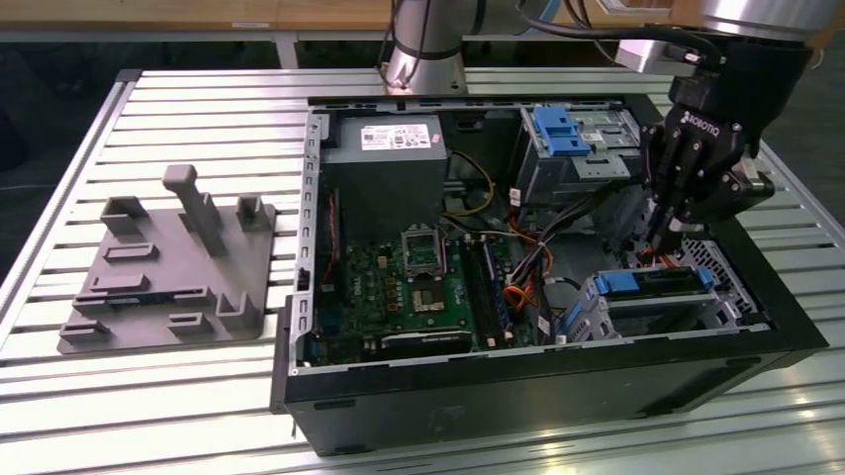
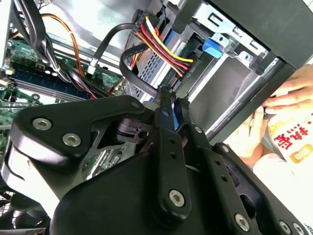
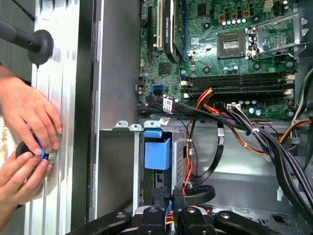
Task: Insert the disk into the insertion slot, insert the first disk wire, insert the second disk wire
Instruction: 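Insert the second disk wire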
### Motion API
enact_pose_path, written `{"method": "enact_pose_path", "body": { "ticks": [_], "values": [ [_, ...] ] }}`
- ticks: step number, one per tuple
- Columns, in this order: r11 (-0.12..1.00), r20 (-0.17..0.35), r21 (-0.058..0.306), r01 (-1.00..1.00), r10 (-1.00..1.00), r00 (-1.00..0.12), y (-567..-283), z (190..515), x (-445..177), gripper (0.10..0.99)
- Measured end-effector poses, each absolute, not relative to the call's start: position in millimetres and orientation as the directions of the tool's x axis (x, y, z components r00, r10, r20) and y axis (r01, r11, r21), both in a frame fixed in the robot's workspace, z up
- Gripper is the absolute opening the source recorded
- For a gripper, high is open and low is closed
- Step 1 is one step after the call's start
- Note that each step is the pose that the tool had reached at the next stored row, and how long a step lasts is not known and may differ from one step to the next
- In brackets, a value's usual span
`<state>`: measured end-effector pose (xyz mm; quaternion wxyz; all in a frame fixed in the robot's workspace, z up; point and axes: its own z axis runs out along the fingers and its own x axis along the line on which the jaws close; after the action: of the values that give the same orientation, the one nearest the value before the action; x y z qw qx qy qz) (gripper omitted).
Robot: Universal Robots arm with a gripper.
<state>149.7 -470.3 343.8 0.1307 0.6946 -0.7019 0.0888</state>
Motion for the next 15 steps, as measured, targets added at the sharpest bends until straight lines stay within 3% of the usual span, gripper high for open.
{"method": "enact_pose_path", "body": {
  "ticks": [5,7,15],
  "values": [
    [0.018,0.284,0.055,-0.998,-0.959,-0.002,-472.3,343.8,149.5,0.216],
    [0.018,0.269,0.054,-0.998,-0.963,-0.002,-473.1,343.7,149.5,0.145],
    [0.014,0.204,0.052,-0.999,-0.979,-0.003,-476.8,344.2,149.4,0.145]
  ]
}}
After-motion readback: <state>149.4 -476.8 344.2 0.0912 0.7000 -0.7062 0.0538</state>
